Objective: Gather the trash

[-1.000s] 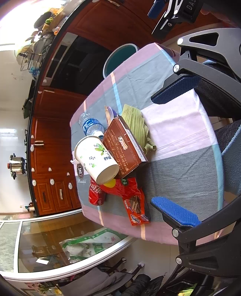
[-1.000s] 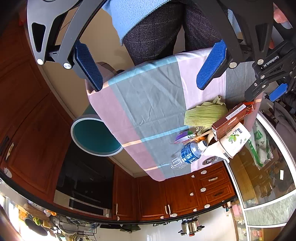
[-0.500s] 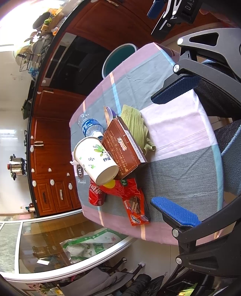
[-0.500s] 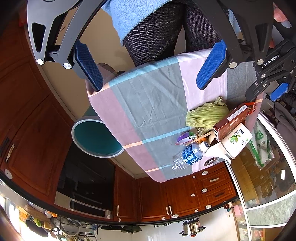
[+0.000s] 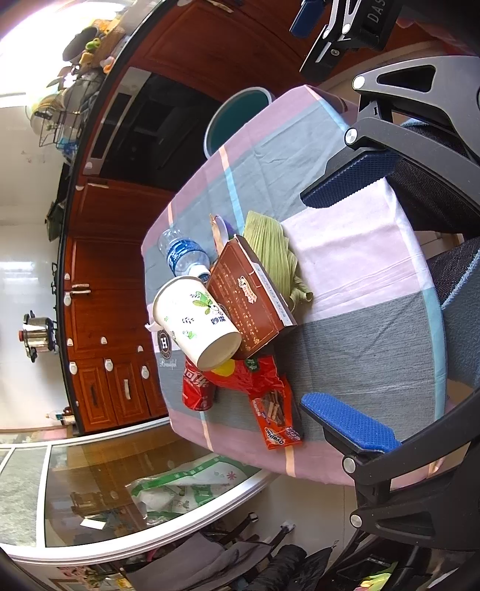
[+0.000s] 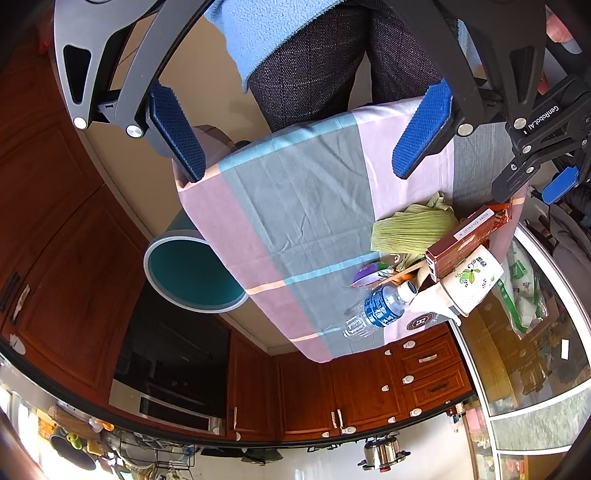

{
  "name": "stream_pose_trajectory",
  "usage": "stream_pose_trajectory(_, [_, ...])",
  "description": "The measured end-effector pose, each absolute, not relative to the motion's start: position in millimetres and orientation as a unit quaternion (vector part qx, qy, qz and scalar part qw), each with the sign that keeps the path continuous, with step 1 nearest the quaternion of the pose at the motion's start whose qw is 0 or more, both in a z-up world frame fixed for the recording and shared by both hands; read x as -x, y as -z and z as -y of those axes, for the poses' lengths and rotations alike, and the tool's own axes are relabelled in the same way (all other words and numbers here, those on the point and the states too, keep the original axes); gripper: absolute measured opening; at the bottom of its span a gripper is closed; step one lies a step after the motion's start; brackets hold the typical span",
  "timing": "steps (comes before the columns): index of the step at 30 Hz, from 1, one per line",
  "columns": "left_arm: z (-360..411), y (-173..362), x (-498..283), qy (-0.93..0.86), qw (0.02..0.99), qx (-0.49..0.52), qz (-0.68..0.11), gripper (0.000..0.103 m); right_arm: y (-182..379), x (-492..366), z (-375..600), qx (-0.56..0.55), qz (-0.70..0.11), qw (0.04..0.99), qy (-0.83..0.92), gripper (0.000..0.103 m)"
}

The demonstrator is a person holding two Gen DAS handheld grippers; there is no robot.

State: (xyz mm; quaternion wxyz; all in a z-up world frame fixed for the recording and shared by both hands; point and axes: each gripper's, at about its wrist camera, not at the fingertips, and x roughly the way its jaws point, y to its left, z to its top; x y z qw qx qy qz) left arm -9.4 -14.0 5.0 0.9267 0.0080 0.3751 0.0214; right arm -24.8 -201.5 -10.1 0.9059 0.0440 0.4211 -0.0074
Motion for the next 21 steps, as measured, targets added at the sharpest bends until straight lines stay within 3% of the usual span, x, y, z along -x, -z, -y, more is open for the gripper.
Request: stream_pose_trajectory(21, [15.1, -5.3, 8.9, -0.021, 0.926, -0.007, -0.377, 0.1, 8.4, 23.0, 201.3, -0.041, -0.424, 0.905, 0.011, 0.097])
